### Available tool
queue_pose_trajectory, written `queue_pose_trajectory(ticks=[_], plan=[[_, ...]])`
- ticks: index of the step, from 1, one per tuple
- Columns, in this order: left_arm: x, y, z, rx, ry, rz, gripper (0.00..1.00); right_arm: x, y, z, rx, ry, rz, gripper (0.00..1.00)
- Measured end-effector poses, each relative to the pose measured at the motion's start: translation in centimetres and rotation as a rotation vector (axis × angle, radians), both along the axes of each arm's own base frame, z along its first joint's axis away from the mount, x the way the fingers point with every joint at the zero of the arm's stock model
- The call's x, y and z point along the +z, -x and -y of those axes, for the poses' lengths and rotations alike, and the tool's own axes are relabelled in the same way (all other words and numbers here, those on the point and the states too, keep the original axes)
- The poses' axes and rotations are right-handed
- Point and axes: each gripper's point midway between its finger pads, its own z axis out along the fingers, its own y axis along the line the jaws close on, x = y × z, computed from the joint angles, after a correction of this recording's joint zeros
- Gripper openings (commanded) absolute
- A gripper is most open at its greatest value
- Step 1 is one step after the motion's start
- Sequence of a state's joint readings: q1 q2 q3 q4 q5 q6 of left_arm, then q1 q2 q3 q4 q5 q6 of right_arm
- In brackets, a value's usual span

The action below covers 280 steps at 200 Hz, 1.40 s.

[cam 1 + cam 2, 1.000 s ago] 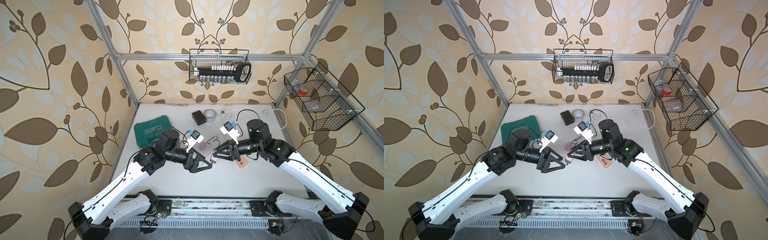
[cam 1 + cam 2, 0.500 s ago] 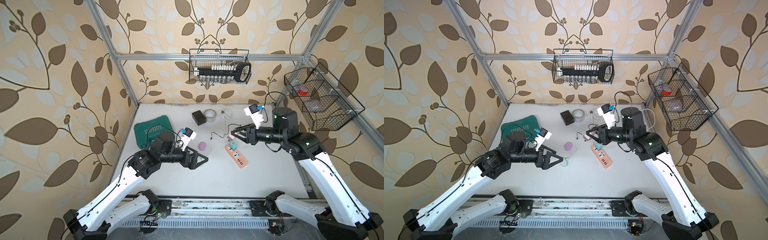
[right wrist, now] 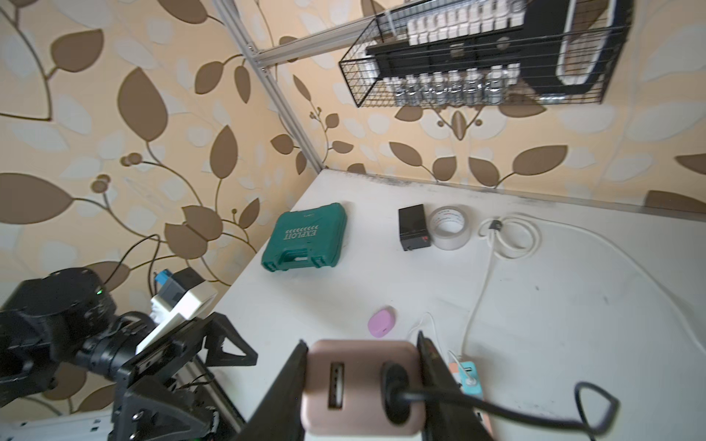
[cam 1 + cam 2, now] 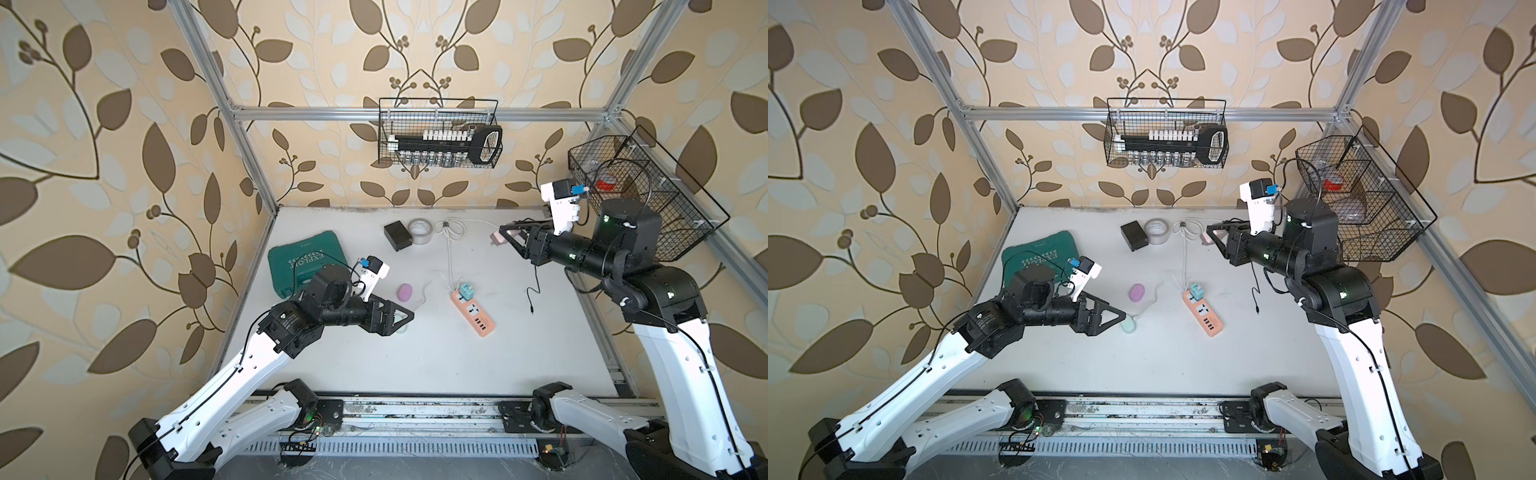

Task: Charge the bluetooth headset
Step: Insert the plug into the socket.

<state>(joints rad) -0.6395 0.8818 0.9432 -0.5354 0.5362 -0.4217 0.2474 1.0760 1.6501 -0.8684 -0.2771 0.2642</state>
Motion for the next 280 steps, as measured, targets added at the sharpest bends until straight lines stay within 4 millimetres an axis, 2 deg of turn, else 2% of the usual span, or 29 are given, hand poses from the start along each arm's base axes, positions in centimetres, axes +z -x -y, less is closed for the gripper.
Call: queue_pose_trajectory(ticks=[16,25,42,71,87,105,162,191,231,252,280], plan=[[-0.2,-0.1,0.0,0.006,-0.001,-0.006,0.99,-1.2,-0.6,1.6,-0.091,0.041,-0.014,0.27],[-0.4,-0.1,0.0,0.008,-0.002,-0.011,0.99,-2.7,-1.0,2.5,-0.140,0.068,-0.039,0.27],[-1.1,-0.1,0.0,0.016,-0.005,-0.033,0.99,-6.9,-1.6,3.8,-0.212,0.122,-0.120,0.26],[-2.0,-0.3,0.1,0.028,-0.006,-0.067,0.99,-15.2,-2.0,5.2,-0.288,0.197,-0.297,0.26],[-2.4,-0.4,0.2,0.034,-0.003,-0.080,0.99,-18.6,-1.8,5.6,-0.314,0.211,-0.368,0.26],[-2.8,-0.5,0.3,0.041,-0.001,-0.095,0.99,-21.2,-1.5,5.8,-0.334,0.207,-0.414,0.25],[-4.0,-1.0,0.6,0.063,-0.001,-0.138,0.99,-27.3,-1.3,5.7,-0.419,0.104,-0.519,0.24],[-4.6,-1.2,0.5,0.085,-0.007,-0.150,0.99,-29.7,-1.2,5.7,-0.492,0.001,-0.570,0.23],[-5.5,-1.5,0.3,0.114,-0.016,-0.171,0.99,-31.1,-1.3,6.2,-0.634,-0.122,-0.604,0.24],[-6.0,-1.5,0.2,0.126,-0.016,-0.186,0.99,-31.6,-1.6,5.8,-0.689,-0.144,-0.611,0.23],[-6.1,-1.4,0.0,0.137,-0.007,-0.190,0.99,-33.5,-1.6,5.0,-0.766,-0.121,-0.659,0.22]])
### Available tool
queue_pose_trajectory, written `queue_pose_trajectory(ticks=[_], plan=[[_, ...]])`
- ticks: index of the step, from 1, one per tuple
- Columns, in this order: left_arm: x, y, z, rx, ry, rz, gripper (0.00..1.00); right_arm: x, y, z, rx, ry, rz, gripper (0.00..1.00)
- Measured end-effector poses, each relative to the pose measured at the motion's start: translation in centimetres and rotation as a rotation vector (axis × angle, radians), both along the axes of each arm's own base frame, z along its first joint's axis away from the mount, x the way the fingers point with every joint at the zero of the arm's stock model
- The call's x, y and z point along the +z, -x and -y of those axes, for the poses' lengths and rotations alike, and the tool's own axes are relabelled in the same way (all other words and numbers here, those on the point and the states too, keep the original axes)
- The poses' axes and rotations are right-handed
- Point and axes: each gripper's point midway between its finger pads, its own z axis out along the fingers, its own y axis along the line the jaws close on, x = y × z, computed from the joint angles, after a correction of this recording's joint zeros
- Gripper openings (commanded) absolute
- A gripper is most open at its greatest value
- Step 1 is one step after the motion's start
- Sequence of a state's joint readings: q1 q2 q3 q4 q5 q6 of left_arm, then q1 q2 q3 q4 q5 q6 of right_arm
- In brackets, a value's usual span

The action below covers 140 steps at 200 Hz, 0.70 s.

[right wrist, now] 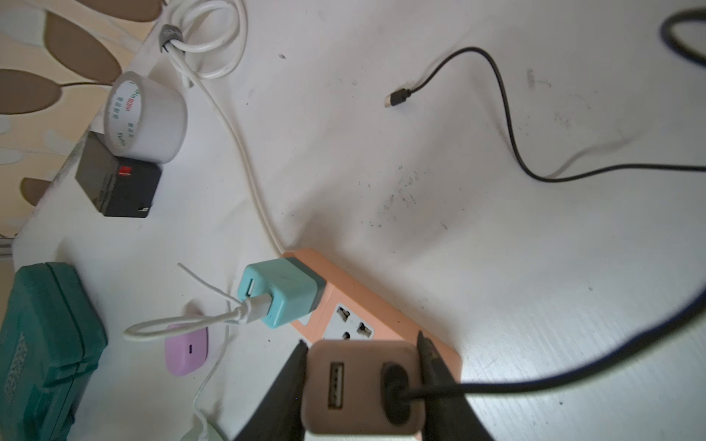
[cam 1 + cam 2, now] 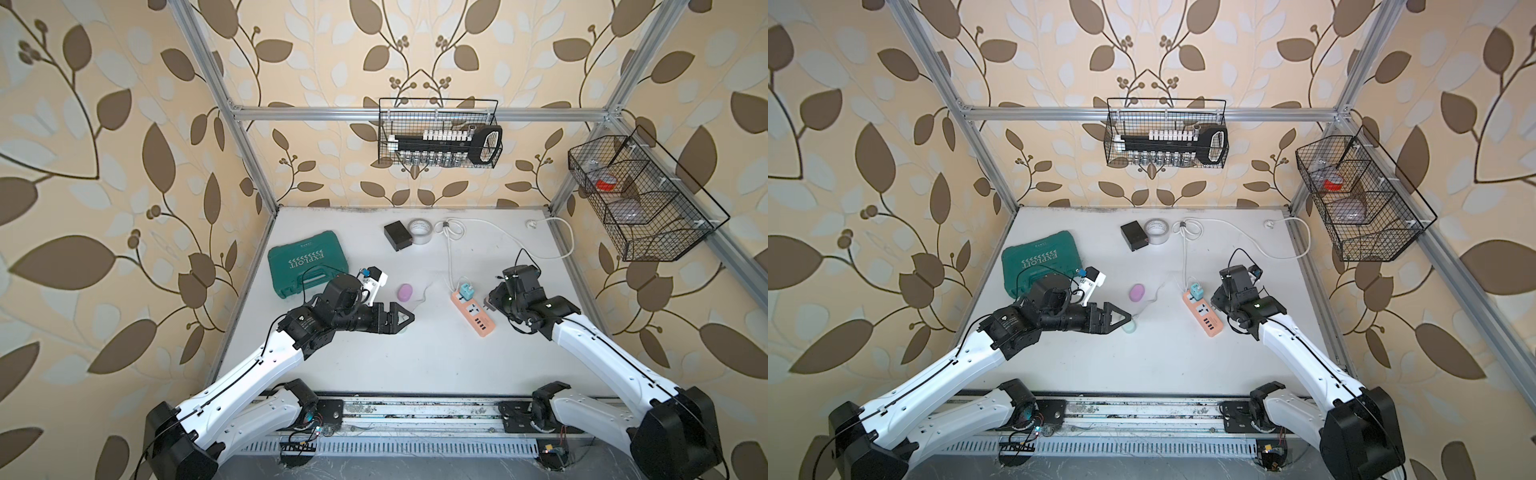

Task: Charge the bluetooth headset
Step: Insert the plug into the socket.

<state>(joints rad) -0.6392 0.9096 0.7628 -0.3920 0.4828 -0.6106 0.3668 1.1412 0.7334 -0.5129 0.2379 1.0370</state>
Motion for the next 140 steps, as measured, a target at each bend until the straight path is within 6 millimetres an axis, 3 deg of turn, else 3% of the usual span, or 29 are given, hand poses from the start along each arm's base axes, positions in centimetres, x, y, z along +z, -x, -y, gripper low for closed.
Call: queue_pose_trajectory(ticks=[28,96,140], plan=[[0.6,0.1,-0.3,0.011,0.014,0.026,0.99,-1.2,-0.6,-0.2,-0.073,0.041,-0.046,0.16],[0.3,0.5,-0.6,0.011,0.019,0.035,0.99,-0.7,-2.7,-0.8,-0.182,0.092,-0.019,0.18],[0.3,0.8,-0.8,0.011,0.022,0.039,0.99,-1.9,-2.1,-1.5,-0.195,0.133,-0.041,0.17]])
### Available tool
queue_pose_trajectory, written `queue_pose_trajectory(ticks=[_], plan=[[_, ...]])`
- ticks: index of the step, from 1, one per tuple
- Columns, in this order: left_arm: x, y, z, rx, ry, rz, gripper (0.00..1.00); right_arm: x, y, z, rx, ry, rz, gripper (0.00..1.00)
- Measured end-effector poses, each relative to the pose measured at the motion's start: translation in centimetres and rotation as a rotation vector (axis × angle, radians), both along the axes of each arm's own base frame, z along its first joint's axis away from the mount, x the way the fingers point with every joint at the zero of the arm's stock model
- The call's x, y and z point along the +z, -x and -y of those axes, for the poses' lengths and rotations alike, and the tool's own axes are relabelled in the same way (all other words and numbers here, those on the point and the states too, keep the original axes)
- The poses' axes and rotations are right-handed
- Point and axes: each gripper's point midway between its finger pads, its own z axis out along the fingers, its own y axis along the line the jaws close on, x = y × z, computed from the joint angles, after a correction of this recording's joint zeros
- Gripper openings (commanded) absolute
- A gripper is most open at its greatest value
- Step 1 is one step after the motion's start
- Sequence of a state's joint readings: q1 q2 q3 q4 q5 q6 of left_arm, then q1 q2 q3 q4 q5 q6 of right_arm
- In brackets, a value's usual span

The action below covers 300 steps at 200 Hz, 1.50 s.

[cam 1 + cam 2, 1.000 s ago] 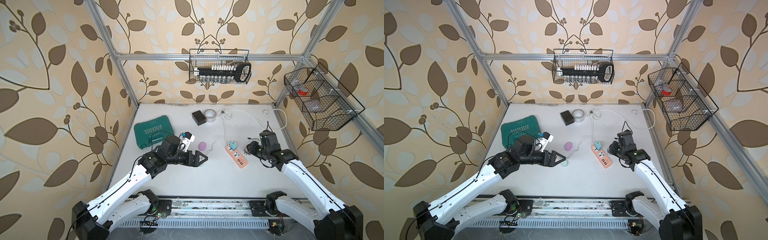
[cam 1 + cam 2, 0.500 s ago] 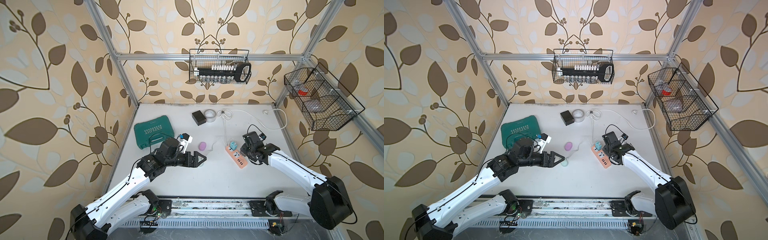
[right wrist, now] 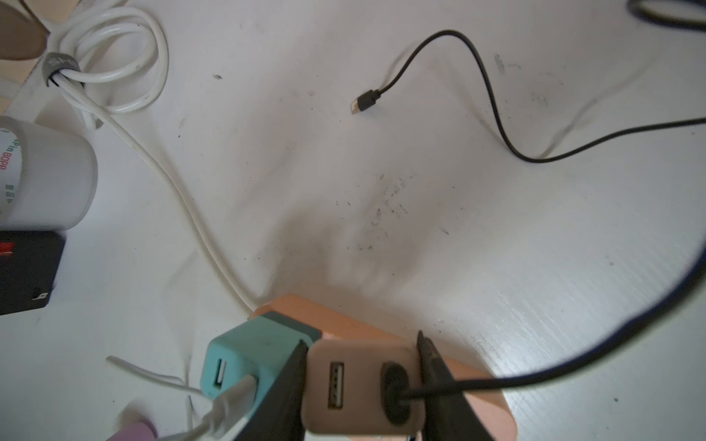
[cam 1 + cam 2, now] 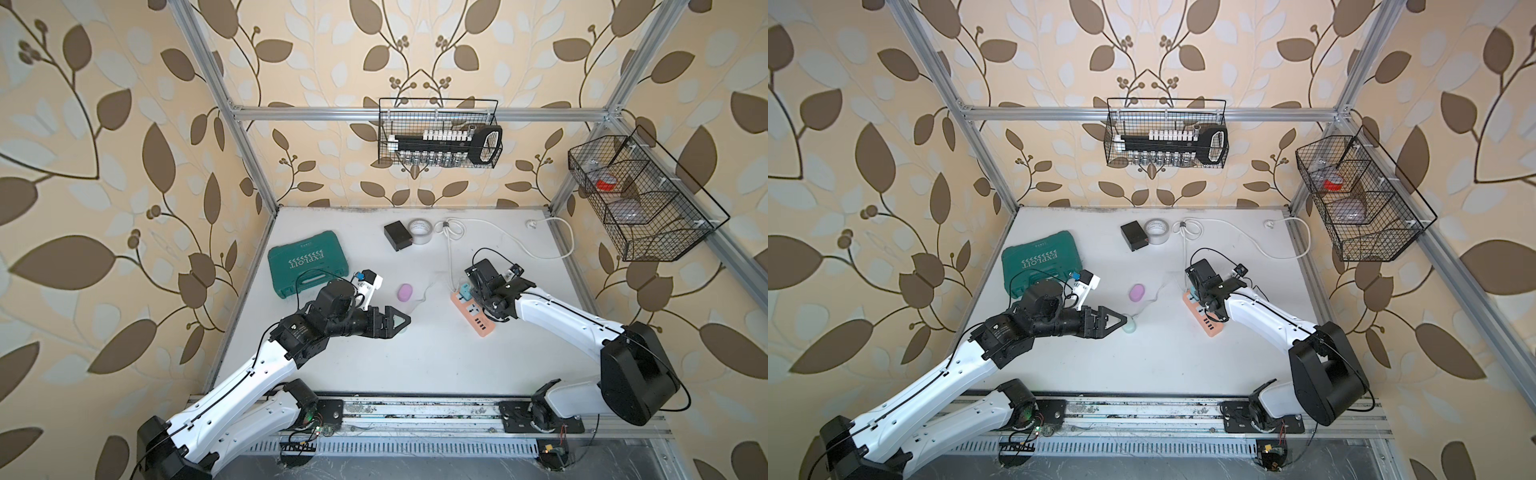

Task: Charge the bluetooth headset
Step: Insert the plug into the socket.

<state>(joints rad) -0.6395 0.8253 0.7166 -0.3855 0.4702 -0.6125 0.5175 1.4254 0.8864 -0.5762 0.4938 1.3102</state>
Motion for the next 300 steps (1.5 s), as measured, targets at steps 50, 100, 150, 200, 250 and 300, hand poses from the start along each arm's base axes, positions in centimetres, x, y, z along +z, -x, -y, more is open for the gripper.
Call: queue_pose_trajectory(ticks=[50,100,150,200,250,300], plan=[[0.1,0.2,-0.2,0.000,0.002,0.005,0.99,-0.3,0.0,0.2,-0.032,0.027,0.007,0.16],[-0.3,0.3,-0.2,-0.001,-0.004,-0.001,0.99,-0.3,-0.4,-0.4,-0.030,0.044,0.024,0.16],[-0.5,0.3,-0.3,0.000,-0.007,-0.005,0.99,-0.2,-0.2,-1.2,-0.012,0.051,0.032,0.16],[-0.3,0.4,-0.3,-0.001,-0.002,0.002,0.99,-0.1,0.4,-0.9,-0.015,0.086,0.028,0.16],[0.1,0.5,-0.4,-0.001,0.008,0.015,0.99,-0.3,0.6,-0.8,-0.014,0.130,0.020,0.16],[-0.1,0.7,-0.6,0.000,0.009,0.016,0.99,-0.2,0.4,-1.5,-0.012,0.197,0.040,0.16]])
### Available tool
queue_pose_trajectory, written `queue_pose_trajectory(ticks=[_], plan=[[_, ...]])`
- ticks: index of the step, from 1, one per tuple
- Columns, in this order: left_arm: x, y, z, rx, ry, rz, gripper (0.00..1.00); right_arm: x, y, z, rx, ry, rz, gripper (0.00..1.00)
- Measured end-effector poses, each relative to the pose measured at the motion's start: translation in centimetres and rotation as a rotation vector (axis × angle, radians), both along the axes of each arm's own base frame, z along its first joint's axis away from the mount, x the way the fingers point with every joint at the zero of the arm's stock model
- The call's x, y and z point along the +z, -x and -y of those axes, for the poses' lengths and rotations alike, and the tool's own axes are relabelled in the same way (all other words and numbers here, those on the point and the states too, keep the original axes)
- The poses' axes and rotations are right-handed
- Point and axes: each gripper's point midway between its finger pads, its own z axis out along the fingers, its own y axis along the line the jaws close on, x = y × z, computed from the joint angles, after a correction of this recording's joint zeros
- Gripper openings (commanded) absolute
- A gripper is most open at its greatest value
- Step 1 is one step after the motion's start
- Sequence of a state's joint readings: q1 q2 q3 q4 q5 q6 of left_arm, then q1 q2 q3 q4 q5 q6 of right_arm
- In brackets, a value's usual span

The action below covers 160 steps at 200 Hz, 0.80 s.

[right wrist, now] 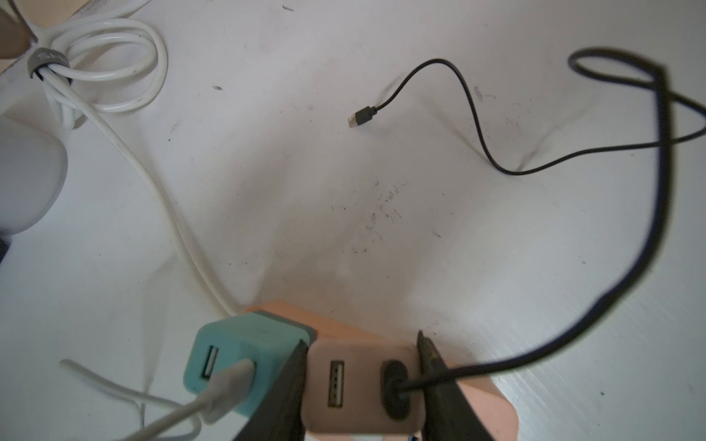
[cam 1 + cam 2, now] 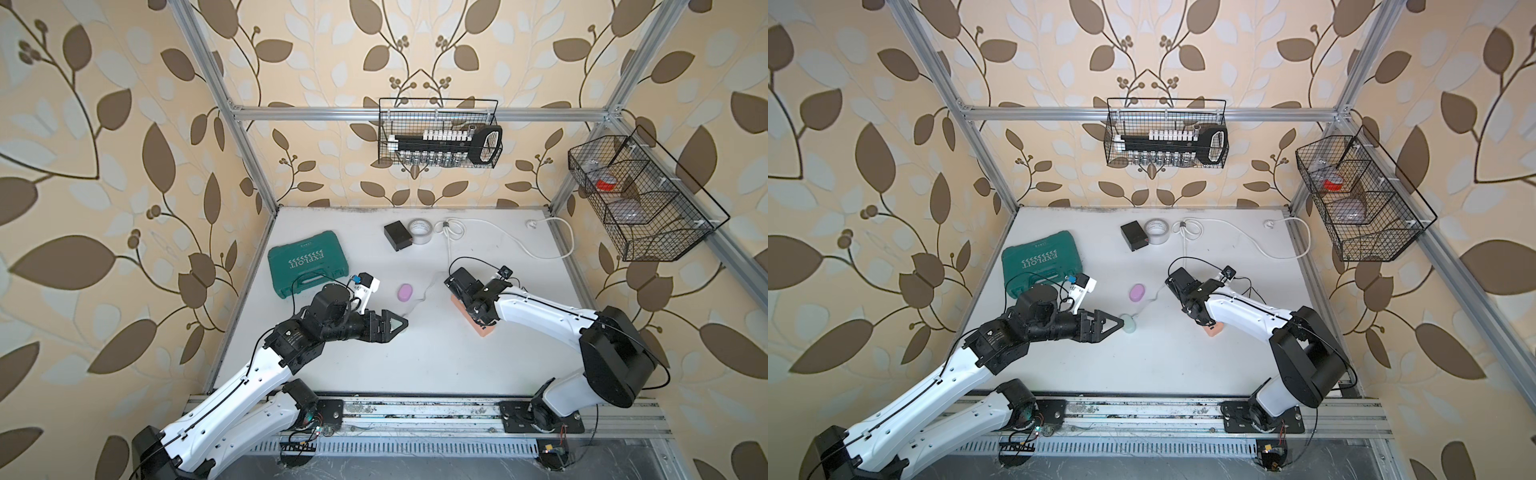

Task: Charge the bluetooth headset
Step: Insert the plug into the socket.

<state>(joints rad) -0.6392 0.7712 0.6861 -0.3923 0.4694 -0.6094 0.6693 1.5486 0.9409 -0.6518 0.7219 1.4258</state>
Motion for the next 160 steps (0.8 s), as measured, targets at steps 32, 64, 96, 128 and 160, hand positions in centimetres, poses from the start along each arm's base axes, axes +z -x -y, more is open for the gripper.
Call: queue_pose_trajectory(ticks=[32,64,96,128,160], plan=[[-0.09,0.07,-0.05,0.000,0.000,0.000,0.99,0.00,0.06,-0.31,-0.009,0.063,0.021,0.16],[-0.02,0.11,-0.07,0.000,0.002,0.002,0.99,0.10,0.21,-0.33,-0.027,0.078,0.042,0.16],[0.10,0.14,-0.09,-0.001,0.005,0.006,0.99,0.13,0.27,-0.26,-0.039,0.076,0.060,0.16],[0.09,0.14,-0.09,-0.001,0.004,0.005,0.99,0.20,0.41,-0.60,-0.017,0.104,0.069,0.16],[0.09,0.14,-0.09,-0.001,0.004,0.005,0.99,0.19,0.53,-0.90,0.003,0.174,0.090,0.16]])
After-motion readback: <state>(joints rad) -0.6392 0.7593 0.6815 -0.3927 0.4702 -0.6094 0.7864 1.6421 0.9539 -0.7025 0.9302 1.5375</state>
